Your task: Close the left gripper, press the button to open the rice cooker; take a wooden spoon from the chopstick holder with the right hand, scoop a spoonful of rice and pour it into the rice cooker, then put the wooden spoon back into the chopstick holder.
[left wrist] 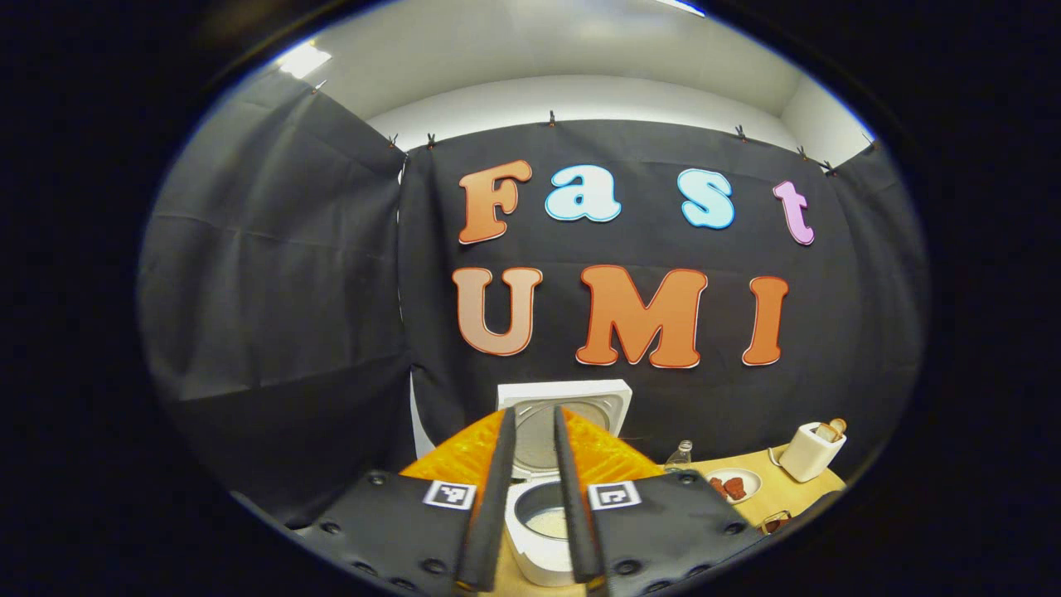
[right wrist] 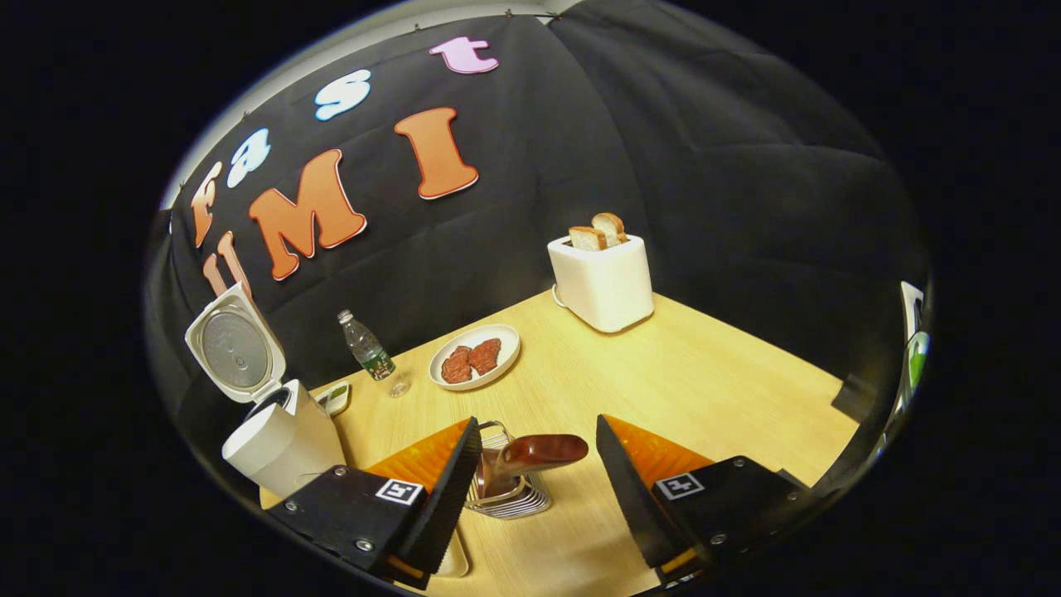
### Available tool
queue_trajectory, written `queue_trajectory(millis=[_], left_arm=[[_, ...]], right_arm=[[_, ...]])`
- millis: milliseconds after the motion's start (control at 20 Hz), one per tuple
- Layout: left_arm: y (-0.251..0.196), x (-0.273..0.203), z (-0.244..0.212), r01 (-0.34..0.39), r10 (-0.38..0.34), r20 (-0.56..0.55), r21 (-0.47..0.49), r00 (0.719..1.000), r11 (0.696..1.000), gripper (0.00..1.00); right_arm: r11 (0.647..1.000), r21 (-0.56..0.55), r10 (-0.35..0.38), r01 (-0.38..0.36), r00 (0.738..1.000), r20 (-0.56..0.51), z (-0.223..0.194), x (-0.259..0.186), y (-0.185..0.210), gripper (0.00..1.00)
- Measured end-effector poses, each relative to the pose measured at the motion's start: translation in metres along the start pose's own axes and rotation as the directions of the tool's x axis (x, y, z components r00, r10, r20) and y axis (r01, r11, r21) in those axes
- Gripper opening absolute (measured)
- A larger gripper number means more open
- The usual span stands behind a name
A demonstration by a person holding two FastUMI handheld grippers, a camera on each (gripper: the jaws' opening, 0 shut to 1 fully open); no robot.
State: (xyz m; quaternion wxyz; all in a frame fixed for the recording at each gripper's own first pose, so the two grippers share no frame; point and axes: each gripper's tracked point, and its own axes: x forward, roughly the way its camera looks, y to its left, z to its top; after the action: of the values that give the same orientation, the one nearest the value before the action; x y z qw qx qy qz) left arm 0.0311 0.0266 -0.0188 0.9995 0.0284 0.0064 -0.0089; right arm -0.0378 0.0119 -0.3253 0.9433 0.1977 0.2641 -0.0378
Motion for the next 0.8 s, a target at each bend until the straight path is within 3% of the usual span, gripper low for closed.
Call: queue_trajectory(millis=[100, 200, 350, 550, 800], left_arm=[[0.005, -0.001, -0.004, -0.001, 0.001, -0.009, 0.000, 1.000, 1.000, 0.54], [0.006, -0.002, -0.011, 0.004, -0.004, -0.024, 0.003, 1.000, 1.000, 0.68], [0.012, 0.000, -0.020, -0.004, 0.004, -0.042, 0.006, 0.999, 1.000, 0.90], [0.020, 0.001, -0.027, -0.013, 0.012, -0.063, -0.022, 0.998, 1.000, 0.94], [0.030, 0.003, -0.018, -0.019, 0.019, -0.040, -0.004, 0.999, 1.000, 0.92]], right_arm=[[1.000, 0.020, -0.008, 0.009, 1.000, -0.025, -0.005, 0.000, 0.000, 0.77], [0.999, 0.052, -0.004, 0.006, 0.999, -0.038, -0.004, 0.000, -0.001, 0.63], [0.989, 0.136, 0.062, -0.050, 0.995, -0.083, -0.007, -0.004, 0.017, 0.44], [0.978, 0.196, 0.087, -0.067, 0.992, -0.096, -0.005, -0.001, 0.033, 0.25], [0.993, 0.098, 0.068, -0.061, 0.995, -0.071, 0.015, -0.012, 0.050, 0.12]])
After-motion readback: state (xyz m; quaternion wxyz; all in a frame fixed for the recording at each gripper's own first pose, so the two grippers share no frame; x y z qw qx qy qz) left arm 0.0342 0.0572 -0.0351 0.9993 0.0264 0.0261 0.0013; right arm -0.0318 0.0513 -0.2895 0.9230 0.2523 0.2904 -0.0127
